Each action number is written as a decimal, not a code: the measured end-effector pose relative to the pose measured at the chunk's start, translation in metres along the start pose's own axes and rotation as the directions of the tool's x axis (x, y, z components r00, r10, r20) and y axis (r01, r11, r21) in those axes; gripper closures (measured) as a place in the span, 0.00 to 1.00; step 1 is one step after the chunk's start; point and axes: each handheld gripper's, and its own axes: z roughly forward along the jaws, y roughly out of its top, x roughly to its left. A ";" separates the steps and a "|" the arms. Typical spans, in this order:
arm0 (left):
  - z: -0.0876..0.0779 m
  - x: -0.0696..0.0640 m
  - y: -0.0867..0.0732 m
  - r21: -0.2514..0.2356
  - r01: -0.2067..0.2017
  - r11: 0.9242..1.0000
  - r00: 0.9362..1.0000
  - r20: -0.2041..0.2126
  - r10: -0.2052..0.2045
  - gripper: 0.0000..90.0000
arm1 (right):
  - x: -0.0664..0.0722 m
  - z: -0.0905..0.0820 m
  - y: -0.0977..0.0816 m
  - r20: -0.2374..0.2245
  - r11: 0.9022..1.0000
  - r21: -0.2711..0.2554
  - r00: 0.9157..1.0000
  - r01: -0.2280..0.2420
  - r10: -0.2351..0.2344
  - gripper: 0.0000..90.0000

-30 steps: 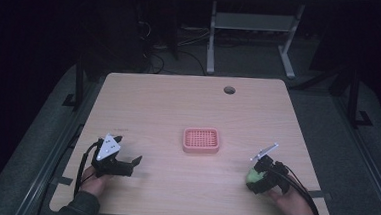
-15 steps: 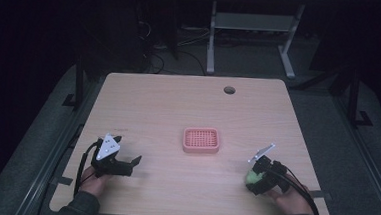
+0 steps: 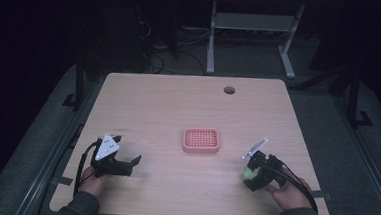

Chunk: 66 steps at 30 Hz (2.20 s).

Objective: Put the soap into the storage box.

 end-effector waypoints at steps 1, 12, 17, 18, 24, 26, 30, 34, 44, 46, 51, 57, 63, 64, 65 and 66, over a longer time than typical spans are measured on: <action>0.000 0.000 0.000 0.001 0.001 1.000 1.000 -0.001 -0.001 0.00 | 0.000 -0.002 0.003 -0.002 1.000 -0.003 1.000 0.005 -0.005 0.29; -0.001 0.000 0.000 0.009 0.000 1.000 1.000 0.001 0.000 0.00 | -0.005 -0.012 0.028 -0.026 0.998 -0.022 0.998 0.050 -0.051 0.29; -0.001 0.000 0.000 0.009 0.004 1.000 1.000 0.000 -0.004 0.00 | -0.006 -0.013 0.038 -0.034 0.998 -0.026 0.997 0.065 -0.066 0.29; -0.001 0.000 0.000 0.009 0.004 1.000 1.000 0.000 -0.004 0.00 | -0.006 -0.013 0.040 -0.039 0.997 -0.027 0.997 0.066 -0.067 0.29; -0.001 0.000 0.000 0.005 0.007 1.000 1.000 0.003 -0.007 0.00 | -0.010 -0.012 0.049 -0.067 0.997 -0.044 0.995 0.065 -0.068 0.29; -0.001 0.000 0.000 0.004 0.009 1.000 1.000 0.002 -0.009 0.00 | -0.012 -0.012 0.052 -0.072 0.997 -0.052 0.995 0.063 -0.067 0.29; -0.001 0.000 0.000 0.009 0.004 1.000 1.000 0.005 -0.004 0.00 | -0.016 -0.012 0.057 -0.080 0.996 -0.061 0.995 0.062 -0.066 0.29; -0.001 0.000 0.000 0.011 0.006 1.000 1.000 0.004 -0.006 0.00 | -0.018 -0.013 0.063 -0.078 0.996 -0.059 0.995 0.065 -0.070 0.29; -0.002 0.000 -0.001 0.002 0.013 1.000 1.000 0.002 -0.013 0.00 | -0.025 -0.013 0.079 -0.093 0.995 -0.066 0.993 0.069 -0.075 0.29; -0.002 0.000 -0.001 0.000 0.012 1.000 1.000 0.003 -0.012 0.00 | -0.026 -0.013 0.083 -0.095 0.995 -0.074 0.992 0.071 -0.078 0.29; -0.002 0.000 -0.001 0.000 0.015 1.000 1.000 0.002 -0.015 0.00 | -0.028 -0.014 0.091 -0.097 0.994 -0.083 0.992 0.077 -0.085 0.29; -0.002 0.000 -0.001 -0.001 0.013 1.000 1.000 0.004 -0.013 0.00 | -0.029 -0.017 0.099 -0.096 0.993 -0.083 0.991 0.085 -0.093 0.29; -0.001 0.000 -0.001 0.000 0.013 1.000 1.000 0.004 -0.013 0.00 | -0.030 -0.018 0.105 -0.098 0.992 -0.091 0.991 0.087 -0.096 0.29; -0.001 0.000 -0.001 0.000 0.012 1.000 1.000 0.005 -0.012 0.00 | -0.030 -0.019 0.105 -0.104 0.992 -0.091 0.990 0.082 -0.092 0.29; -0.001 0.000 -0.001 -0.001 0.012 1.000 1.000 0.004 -0.012 0.00 | -0.031 -0.019 0.106 -0.104 0.992 -0.095 0.990 0.083 -0.093 0.29; -0.001 0.000 -0.001 0.000 0.013 1.000 1.000 0.004 -0.013 0.00 | -0.031 -0.019 0.107 -0.102 0.991 -0.100 0.990 0.085 -0.095 0.29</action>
